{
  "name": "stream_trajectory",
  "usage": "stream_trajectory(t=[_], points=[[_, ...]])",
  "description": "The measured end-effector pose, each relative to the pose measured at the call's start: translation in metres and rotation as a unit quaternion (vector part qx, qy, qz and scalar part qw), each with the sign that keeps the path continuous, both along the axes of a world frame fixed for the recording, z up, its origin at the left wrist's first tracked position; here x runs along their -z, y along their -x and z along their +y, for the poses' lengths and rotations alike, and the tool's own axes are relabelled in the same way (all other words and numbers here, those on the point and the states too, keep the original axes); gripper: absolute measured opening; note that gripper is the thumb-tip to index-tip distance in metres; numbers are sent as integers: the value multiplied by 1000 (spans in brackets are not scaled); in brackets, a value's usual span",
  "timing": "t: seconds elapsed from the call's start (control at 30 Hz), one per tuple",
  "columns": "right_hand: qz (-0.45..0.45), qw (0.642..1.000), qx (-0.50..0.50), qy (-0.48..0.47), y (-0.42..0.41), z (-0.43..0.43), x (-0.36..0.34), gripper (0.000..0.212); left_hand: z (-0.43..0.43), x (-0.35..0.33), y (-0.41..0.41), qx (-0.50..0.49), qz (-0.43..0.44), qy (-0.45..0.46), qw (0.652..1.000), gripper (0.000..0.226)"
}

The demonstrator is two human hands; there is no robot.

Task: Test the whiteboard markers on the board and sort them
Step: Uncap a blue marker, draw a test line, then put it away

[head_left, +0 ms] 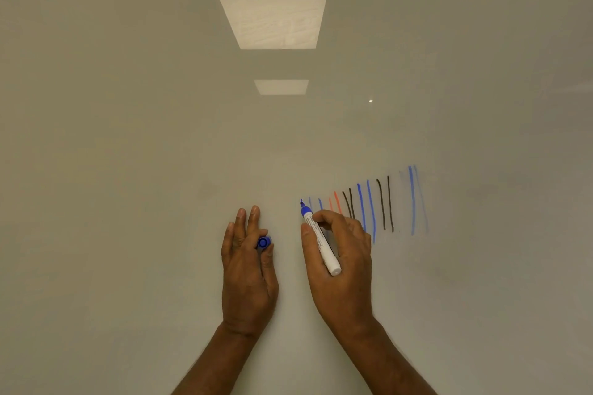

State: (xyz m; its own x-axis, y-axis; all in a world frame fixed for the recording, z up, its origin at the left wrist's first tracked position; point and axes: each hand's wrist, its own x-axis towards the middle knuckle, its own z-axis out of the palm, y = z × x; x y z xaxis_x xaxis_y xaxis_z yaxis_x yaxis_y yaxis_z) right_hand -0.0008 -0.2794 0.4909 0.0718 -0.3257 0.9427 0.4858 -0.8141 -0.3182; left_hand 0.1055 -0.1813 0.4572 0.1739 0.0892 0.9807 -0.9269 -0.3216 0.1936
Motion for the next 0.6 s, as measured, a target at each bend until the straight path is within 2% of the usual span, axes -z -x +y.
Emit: stream_trajectory(t=[0.23, 0.4, 0.43, 0.6], points=[[9, 999, 40, -6, 3, -5, 50, 47, 0, 1, -1, -23, -16, -5, 1000, 52], [9, 998, 34, -45, 4, -3, 65, 70, 0, 1, -3, -25, -6, -11, 1000, 53], [5, 998, 16, -55, 5, -1, 62, 70, 0, 2, -3, -25, -1, -13, 1000, 54], [17, 1000, -4, 1, 10, 7, 21, 43, 0, 2, -5, -36, 5, -27, 999, 53]])
